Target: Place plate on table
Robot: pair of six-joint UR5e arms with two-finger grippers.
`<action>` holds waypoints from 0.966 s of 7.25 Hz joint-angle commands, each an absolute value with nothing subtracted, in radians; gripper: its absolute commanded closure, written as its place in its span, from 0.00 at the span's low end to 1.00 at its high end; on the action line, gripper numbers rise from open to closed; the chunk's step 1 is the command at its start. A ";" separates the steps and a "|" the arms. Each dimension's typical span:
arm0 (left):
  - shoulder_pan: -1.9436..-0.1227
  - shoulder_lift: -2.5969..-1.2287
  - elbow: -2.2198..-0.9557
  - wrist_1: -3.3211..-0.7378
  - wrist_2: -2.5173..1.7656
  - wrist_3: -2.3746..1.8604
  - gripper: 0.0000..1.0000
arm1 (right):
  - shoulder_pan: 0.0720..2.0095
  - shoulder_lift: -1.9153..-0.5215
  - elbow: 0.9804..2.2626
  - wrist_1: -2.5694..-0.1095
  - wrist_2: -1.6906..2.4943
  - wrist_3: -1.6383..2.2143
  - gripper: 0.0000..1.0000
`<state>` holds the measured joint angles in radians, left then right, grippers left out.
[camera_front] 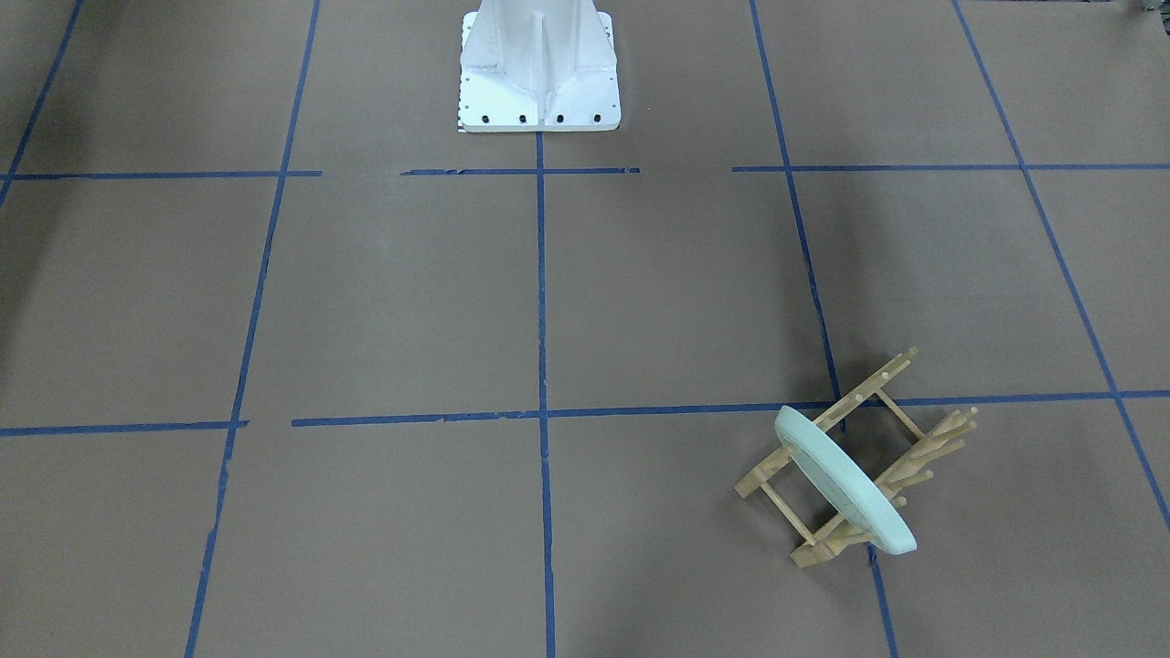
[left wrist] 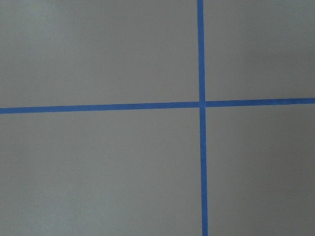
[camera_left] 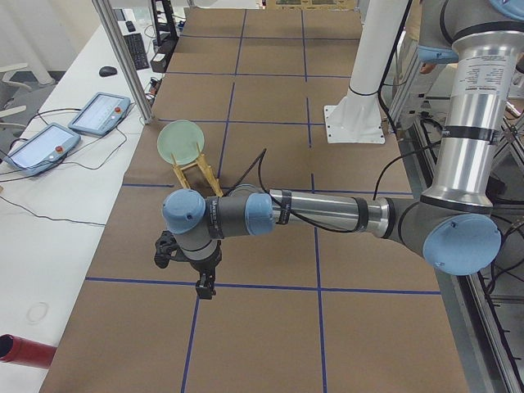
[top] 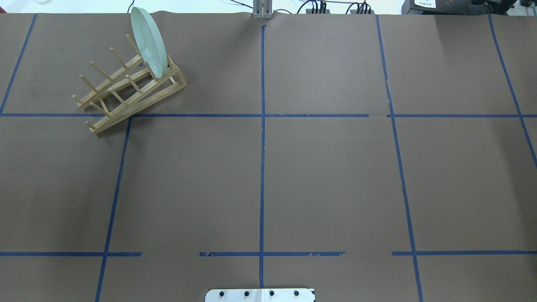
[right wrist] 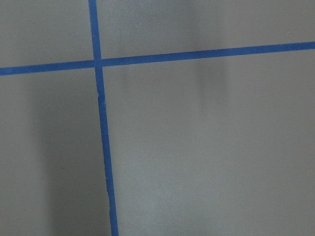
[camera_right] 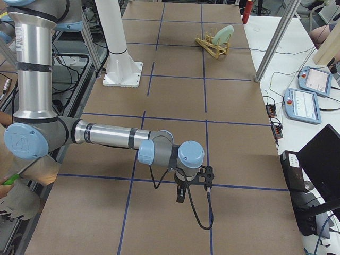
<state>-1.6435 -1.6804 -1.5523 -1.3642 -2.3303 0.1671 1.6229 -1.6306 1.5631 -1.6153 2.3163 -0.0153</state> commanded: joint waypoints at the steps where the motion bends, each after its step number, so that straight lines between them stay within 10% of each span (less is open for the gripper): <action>1: -1.628 -1.683 -1.543 -1.377 -2.326 0.192 0.00 | 1.623 -1.631 1.563 -1.615 2.316 -0.015 0.00; 7: -1.588 -1.669 -1.546 -1.548 -2.224 0.114 0.00 | 1.623 -1.631 1.563 -1.615 2.316 -0.015 0.00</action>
<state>-1.5880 -1.6705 -1.5407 -1.5039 -2.1657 0.1658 1.6230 -1.6306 1.5631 -1.6153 2.3163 -0.0153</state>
